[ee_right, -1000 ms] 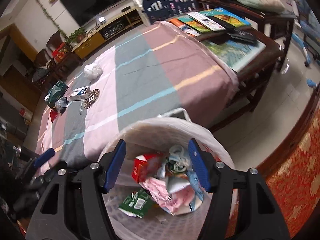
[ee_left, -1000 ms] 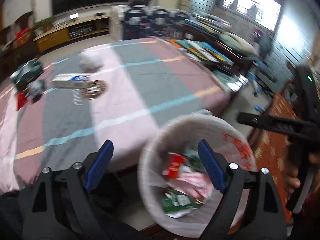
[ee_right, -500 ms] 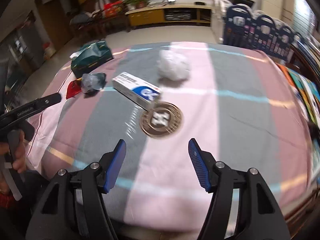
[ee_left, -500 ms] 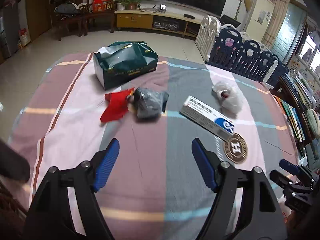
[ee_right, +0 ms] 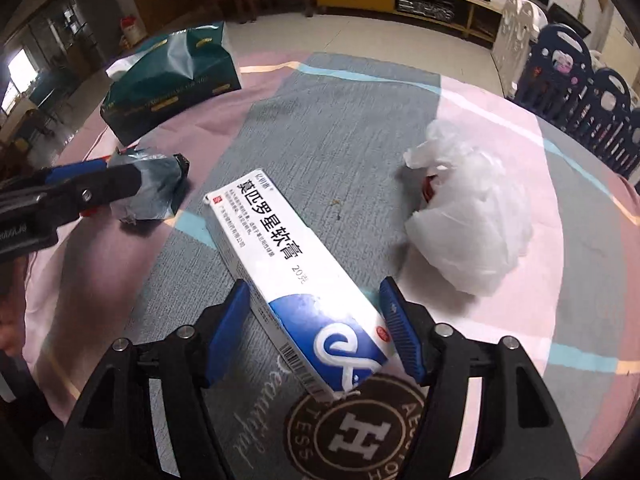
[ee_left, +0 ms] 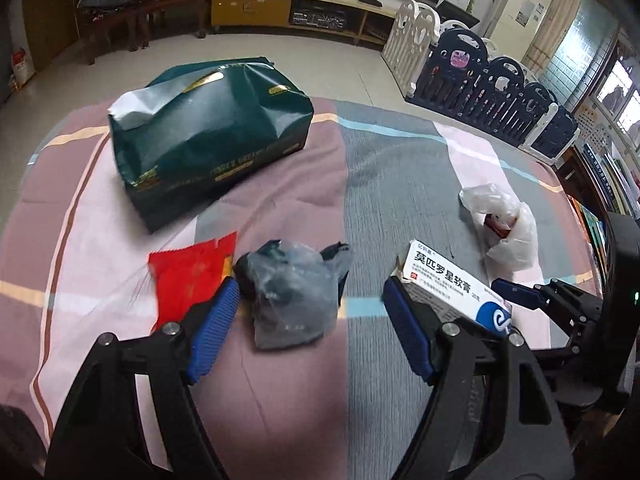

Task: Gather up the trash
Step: 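Grasp the grey plastic bag with the left tool while the right tool grasps the white ointment box, then carry the grey bag and ointment box over the wastebasket and open both tools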

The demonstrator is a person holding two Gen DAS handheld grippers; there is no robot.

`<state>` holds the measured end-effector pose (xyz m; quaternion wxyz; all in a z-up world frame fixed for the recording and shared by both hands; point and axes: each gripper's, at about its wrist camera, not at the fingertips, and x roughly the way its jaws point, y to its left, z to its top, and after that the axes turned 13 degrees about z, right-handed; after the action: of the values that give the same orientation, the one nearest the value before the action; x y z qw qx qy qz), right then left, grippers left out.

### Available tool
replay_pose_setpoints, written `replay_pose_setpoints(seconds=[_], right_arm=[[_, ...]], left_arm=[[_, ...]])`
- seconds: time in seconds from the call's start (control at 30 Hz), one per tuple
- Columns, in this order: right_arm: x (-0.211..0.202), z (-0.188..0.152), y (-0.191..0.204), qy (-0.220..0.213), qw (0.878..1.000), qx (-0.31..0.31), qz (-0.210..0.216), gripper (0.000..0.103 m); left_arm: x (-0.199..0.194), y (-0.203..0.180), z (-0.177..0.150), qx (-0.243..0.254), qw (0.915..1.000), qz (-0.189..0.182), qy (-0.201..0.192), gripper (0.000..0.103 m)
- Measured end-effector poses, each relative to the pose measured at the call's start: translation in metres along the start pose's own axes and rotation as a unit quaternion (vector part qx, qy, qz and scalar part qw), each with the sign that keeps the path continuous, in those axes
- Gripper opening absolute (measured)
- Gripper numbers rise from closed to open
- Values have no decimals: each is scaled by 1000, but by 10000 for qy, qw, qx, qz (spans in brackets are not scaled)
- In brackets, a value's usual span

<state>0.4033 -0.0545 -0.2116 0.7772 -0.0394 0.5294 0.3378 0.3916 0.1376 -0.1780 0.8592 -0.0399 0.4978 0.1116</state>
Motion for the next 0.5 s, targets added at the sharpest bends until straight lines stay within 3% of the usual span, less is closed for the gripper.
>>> replay_pose_setpoints(seconds=[0.1, 0.27, 0.37, 0.5], right_arm=[[2, -4, 3, -35, 9999, -120, -71, 66], [-10, -20, 12, -72, 9998, -199, -5, 52], [-20, -39, 17, 91, 9999, 16, 54, 49], [-41, -88, 31, 399, 9978, 466, 267, 50]], left_arm=[[12, -6, 2, 85, 9999, 114, 34, 48], [6, -11, -10, 159, 9998, 8, -119, 44], [-11, -10, -28, 93, 9998, -177, -89, 43], [-53, -1, -66, -119, 9990, -370, -226, 43]])
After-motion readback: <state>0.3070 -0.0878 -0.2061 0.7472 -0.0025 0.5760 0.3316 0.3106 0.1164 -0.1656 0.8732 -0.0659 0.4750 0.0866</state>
